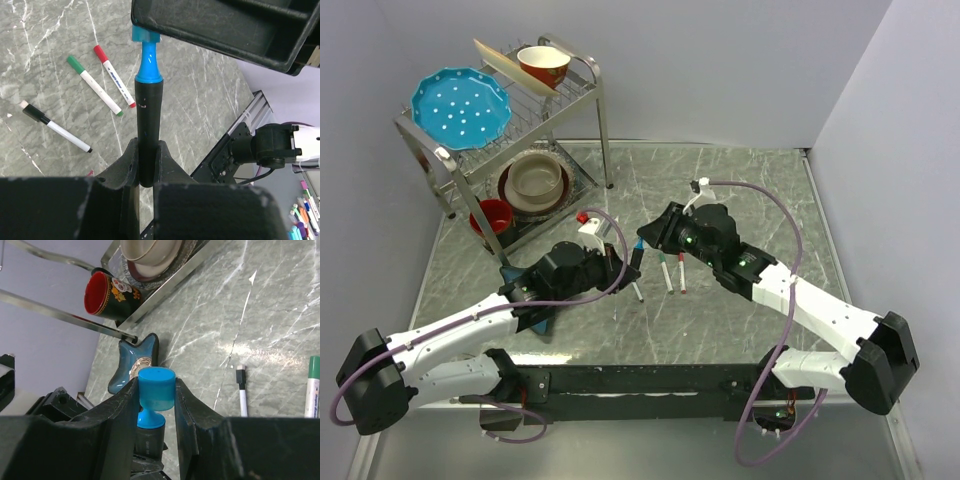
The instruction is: Insert the pens into the pen caps
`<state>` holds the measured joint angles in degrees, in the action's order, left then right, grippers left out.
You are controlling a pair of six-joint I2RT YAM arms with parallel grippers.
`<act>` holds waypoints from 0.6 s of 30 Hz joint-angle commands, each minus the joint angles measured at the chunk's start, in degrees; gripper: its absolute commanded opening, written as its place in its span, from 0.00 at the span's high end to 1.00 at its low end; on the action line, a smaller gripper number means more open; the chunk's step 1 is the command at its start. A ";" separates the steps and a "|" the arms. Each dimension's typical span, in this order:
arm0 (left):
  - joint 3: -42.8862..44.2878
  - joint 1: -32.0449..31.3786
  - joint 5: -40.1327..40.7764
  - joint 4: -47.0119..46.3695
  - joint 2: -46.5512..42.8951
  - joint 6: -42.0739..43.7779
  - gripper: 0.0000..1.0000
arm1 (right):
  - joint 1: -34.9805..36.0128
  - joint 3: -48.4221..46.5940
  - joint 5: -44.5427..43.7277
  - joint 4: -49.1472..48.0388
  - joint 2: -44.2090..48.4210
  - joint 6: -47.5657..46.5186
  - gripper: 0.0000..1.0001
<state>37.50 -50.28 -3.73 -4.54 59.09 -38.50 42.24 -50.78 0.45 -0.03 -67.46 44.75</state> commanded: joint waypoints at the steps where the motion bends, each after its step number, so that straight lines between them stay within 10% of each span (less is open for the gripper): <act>1: 0.47 -0.08 0.47 -1.71 -1.17 1.32 0.99 | 0.30 -3.79 -1.33 -1.20 -0.48 -0.63 1.00; 18: 4.52 -0.08 3.11 -2.41 0.41 3.52 0.99 | 6.80 2.62 -2.82 2.14 2.77 2.27 1.00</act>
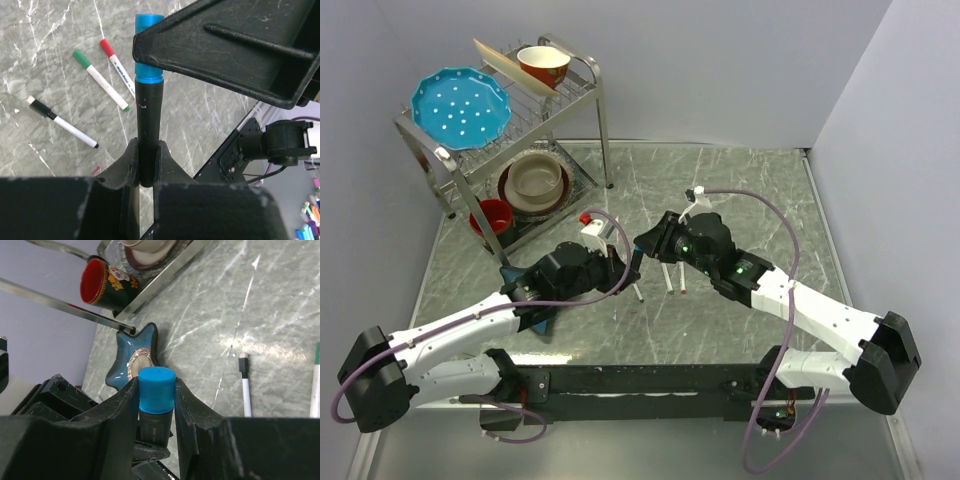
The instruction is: Insert the pens into the pen caps
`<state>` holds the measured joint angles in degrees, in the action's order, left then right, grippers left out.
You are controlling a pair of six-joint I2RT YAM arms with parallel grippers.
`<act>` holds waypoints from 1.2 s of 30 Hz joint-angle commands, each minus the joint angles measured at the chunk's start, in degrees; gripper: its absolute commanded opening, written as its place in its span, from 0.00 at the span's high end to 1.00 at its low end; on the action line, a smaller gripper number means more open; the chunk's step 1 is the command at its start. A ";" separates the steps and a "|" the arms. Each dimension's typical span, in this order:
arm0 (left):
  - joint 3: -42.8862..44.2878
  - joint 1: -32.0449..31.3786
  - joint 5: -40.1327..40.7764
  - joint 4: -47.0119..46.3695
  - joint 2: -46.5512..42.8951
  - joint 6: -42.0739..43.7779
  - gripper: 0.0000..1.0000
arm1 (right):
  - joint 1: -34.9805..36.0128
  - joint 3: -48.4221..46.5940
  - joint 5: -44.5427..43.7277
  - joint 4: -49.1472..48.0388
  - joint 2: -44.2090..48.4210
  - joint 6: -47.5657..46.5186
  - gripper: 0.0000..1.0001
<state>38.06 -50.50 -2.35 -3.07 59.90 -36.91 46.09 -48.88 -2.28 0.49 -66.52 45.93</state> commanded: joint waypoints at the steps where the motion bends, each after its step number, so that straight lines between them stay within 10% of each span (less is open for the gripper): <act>1: 4.03 0.14 2.00 -4.05 -0.48 2.19 0.99 | 3.13 0.98 0.09 1.53 1.75 1.44 1.00; 16: 0.26 0.14 -2.57 -10.11 -9.00 5.44 0.99 | 4.80 3.89 2.63 -5.15 12.38 2.06 0.46; 36: -5.81 0.23 -19.44 -11.78 -23.69 5.62 0.99 | 4.80 -2.79 20.82 -4.98 20.90 -19.55 0.23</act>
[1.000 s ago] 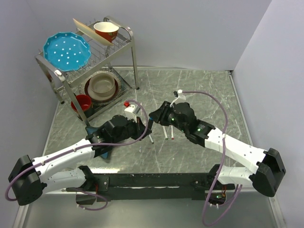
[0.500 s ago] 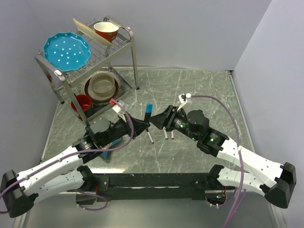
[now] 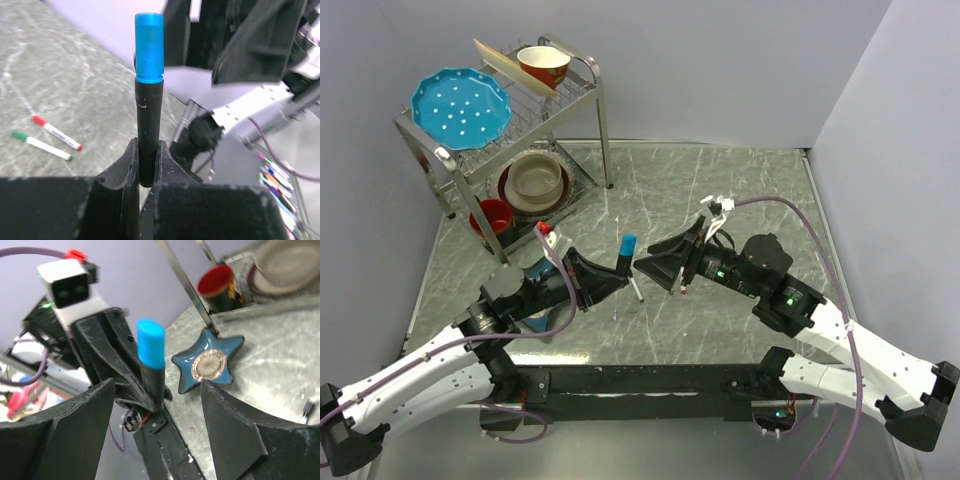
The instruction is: Insert the pens into the pen caps
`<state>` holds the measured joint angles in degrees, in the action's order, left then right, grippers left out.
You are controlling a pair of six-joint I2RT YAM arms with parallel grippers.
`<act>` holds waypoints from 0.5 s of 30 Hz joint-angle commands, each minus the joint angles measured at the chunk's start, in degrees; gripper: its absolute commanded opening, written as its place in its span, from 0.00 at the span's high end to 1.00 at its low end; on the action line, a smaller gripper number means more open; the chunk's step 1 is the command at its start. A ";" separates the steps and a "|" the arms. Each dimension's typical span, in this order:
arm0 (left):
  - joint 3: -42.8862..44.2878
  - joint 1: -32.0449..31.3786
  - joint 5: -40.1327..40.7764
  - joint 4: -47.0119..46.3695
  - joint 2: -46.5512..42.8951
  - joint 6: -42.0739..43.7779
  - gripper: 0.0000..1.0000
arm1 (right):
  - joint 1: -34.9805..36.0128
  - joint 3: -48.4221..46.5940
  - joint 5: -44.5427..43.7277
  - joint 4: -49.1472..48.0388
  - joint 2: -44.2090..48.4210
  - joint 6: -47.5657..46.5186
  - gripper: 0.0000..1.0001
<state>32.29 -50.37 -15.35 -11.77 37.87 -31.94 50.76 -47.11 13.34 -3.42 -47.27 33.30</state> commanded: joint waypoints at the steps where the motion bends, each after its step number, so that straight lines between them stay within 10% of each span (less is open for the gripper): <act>1: 0.05 0.01 -7.40 -3.00 -1.74 0.65 0.99 | 0.13 -4.92 6.16 -1.06 1.65 -7.37 0.23; 15: -0.04 0.01 -16.72 -6.42 -0.25 -0.14 0.99 | 0.13 -10.98 12.23 -0.09 -3.01 -9.57 0.27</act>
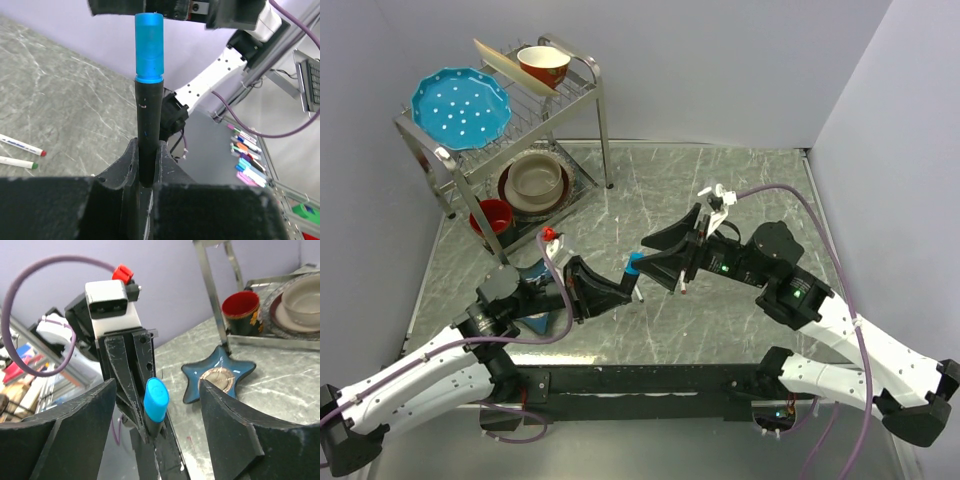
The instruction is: Insert the pens into the pen caps
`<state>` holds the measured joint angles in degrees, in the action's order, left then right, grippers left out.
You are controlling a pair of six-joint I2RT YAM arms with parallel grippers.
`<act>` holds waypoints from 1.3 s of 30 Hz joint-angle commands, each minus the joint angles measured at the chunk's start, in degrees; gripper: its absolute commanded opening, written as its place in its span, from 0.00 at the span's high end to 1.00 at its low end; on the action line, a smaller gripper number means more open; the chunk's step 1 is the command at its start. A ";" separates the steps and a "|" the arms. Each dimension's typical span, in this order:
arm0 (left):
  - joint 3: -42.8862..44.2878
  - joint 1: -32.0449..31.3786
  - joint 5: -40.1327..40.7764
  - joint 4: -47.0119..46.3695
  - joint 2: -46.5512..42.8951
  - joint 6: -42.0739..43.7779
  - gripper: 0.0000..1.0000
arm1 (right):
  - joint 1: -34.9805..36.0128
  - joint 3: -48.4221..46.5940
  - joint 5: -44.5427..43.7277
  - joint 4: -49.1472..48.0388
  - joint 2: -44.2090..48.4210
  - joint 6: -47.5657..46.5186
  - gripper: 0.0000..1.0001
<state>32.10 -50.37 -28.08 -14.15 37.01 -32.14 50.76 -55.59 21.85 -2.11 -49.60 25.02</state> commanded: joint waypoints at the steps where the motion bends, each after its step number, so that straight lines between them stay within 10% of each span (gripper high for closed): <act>1: 0.16 0.01 -4.18 -4.22 0.69 -0.03 0.99 | 0.21 -2.42 3.99 -1.32 -0.76 -1.37 0.28; 21: 1.39 0.01 -3.48 -5.18 1.92 0.67 0.99 | 0.13 4.00 10.15 -6.85 -0.93 1.79 0.71; 26: 2.44 0.01 0.81 -4.57 3.33 1.64 0.99 | 0.13 7.42 10.76 -6.76 -0.14 2.93 0.99; 39: 7.19 0.71 6.45 -6.94 11.32 -0.20 0.99 | 0.74 19.20 9.35 -11.86 2.67 5.66 1.00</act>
<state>33.30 -50.83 -30.59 -12.82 45.87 -31.11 49.10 -39.90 22.28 -15.49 -45.84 28.40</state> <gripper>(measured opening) 0.106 0.251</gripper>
